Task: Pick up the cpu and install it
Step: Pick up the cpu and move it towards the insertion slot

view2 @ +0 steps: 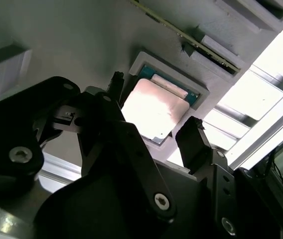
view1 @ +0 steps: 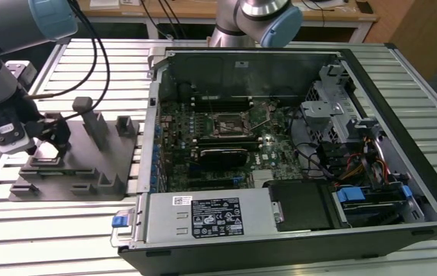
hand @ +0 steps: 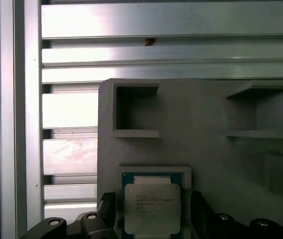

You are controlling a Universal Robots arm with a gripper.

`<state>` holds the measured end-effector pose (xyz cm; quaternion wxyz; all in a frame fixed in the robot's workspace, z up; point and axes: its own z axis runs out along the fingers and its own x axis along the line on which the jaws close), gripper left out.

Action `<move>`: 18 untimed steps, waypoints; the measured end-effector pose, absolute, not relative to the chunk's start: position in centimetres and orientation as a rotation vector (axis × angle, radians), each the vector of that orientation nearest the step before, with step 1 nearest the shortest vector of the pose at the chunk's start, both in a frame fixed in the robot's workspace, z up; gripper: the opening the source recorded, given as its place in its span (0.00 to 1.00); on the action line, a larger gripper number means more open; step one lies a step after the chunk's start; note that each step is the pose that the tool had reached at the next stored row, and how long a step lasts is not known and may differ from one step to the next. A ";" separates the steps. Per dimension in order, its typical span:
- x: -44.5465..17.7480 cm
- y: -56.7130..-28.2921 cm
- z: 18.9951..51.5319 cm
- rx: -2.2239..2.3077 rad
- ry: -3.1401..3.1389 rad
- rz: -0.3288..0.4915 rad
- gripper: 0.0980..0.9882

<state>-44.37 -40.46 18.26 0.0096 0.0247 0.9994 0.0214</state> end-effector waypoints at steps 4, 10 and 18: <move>-44.3 -40.6 18.2 0.096 3.120 0.067 0.68; -44.2 -40.6 18.1 0.108 3.119 0.066 0.68; -44.2 -40.6 18.1 0.110 3.119 0.067 0.68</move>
